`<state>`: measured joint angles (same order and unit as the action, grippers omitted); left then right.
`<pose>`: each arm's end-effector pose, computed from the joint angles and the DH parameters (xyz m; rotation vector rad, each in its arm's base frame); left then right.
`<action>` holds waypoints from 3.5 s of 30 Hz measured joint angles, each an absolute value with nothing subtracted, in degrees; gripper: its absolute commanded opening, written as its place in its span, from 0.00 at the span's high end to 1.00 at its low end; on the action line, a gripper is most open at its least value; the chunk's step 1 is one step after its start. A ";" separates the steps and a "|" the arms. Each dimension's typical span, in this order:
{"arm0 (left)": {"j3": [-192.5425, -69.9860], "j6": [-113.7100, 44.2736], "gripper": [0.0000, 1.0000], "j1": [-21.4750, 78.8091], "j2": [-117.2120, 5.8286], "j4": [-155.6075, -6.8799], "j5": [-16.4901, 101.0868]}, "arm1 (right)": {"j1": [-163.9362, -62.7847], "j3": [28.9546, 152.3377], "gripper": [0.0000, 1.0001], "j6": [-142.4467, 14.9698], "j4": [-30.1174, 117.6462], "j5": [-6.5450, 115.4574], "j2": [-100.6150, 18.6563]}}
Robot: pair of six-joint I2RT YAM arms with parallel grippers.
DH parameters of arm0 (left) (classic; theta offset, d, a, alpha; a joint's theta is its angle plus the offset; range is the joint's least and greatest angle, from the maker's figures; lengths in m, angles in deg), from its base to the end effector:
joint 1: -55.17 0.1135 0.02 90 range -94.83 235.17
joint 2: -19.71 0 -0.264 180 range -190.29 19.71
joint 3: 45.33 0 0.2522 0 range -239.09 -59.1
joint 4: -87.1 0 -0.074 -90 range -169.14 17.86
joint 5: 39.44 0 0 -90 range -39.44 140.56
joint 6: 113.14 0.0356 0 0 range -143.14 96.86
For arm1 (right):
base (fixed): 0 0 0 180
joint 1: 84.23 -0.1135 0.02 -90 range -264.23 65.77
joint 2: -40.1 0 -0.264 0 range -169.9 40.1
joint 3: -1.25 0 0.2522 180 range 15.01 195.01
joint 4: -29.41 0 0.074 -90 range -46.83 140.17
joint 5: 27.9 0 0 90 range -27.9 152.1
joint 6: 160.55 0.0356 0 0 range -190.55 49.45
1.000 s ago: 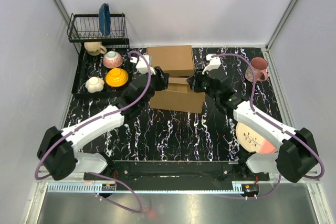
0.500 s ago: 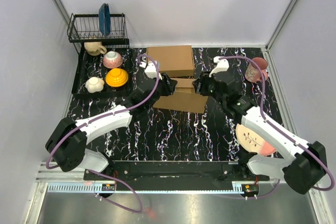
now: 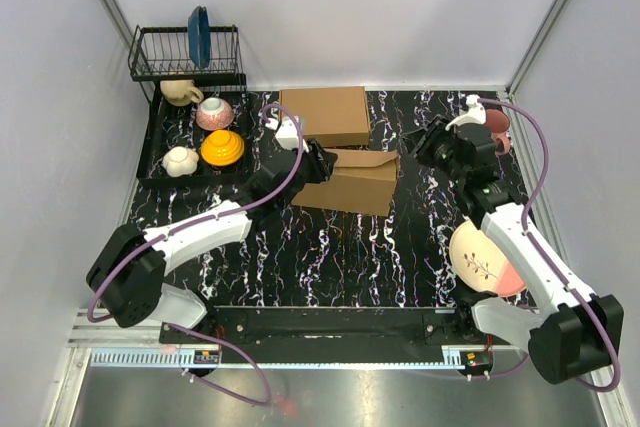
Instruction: Fold the paper box
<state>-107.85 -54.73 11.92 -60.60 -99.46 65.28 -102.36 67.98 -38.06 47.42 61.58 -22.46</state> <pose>0.2408 -0.2141 0.2756 -0.0071 1.8169 -0.7160 0.2435 0.0801 0.3399 0.2257 1.8447 0.6302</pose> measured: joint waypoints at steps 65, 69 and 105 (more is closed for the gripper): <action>-107.78 -53.09 0.53 11.88 -59.59 -97.93 67.73 | -100.79 56.66 0.78 -32.31 49.45 52.10 -20.21; -107.78 -53.22 0.53 11.88 -59.79 -97.69 67.75 | -100.79 57.27 0.61 -32.25 50.66 52.05 -20.34; -107.45 -53.42 0.53 11.81 -59.83 -97.75 67.84 | -97.45 52.11 1.00 -23.94 39.49 42.00 -21.55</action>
<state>-107.45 -53.42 11.81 -59.83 -97.75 67.84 -97.45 52.11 -23.94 39.49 42.00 -21.55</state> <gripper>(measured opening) 0.463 0.007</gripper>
